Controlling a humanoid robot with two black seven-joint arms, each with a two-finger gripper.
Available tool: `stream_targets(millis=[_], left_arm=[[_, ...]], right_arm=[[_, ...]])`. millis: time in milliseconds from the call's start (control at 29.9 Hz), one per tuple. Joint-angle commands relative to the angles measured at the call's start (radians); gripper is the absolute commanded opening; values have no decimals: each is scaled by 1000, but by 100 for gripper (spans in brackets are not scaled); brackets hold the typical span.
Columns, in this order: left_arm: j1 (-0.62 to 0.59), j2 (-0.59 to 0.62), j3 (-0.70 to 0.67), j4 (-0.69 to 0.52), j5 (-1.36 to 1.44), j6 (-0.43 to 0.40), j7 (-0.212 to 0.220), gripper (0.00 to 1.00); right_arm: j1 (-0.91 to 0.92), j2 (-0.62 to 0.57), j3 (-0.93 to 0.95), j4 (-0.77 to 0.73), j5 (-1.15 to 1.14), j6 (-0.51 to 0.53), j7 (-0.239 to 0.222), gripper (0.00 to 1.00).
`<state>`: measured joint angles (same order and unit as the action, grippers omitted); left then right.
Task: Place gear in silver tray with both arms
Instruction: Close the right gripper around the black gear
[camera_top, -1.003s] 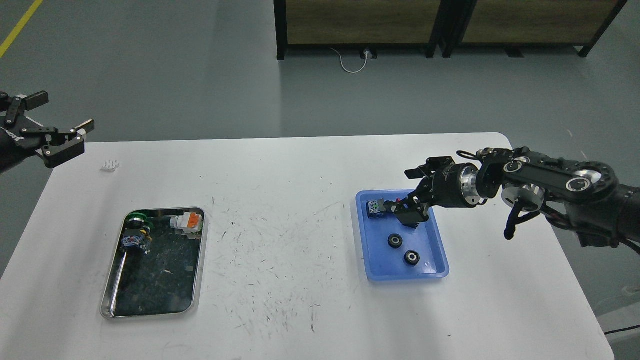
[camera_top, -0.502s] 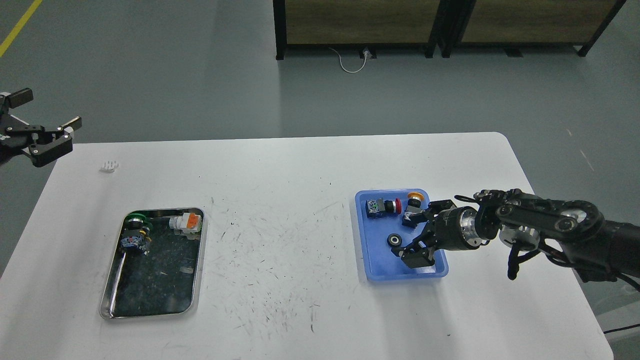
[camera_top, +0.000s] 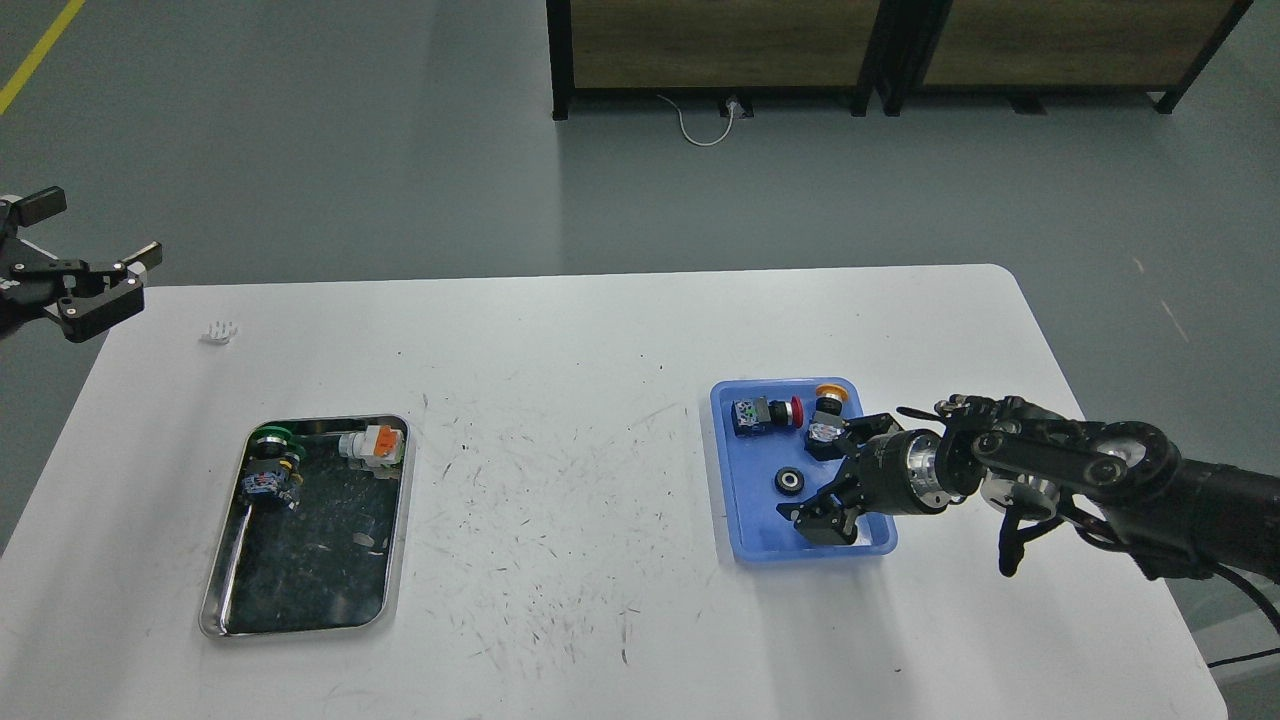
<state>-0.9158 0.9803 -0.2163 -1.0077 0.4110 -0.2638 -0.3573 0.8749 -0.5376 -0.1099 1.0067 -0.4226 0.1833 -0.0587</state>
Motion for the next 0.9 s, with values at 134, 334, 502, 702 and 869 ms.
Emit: stream_targets(millis=[134, 334, 502, 702, 869], left_arm=[[0, 0, 0, 0, 0, 9, 0, 97], [0, 0, 0, 0, 0, 14, 0, 97], [0, 0, 0, 0, 2, 14, 0, 97], [0, 1, 0, 4, 2, 15, 0, 97], [6, 1, 0, 4, 2, 18, 0, 97]], right_arm=[[-36, 27, 39, -39, -2, 1, -3, 76], [-40, 51, 56, -66, -7, 1, -4, 76], [-39, 68, 56, -92, -7, 2, -4, 76], [-39, 77, 56, -106, -7, 2, -3, 73], [-39, 82, 58, -109, -8, 2, -4, 65]])
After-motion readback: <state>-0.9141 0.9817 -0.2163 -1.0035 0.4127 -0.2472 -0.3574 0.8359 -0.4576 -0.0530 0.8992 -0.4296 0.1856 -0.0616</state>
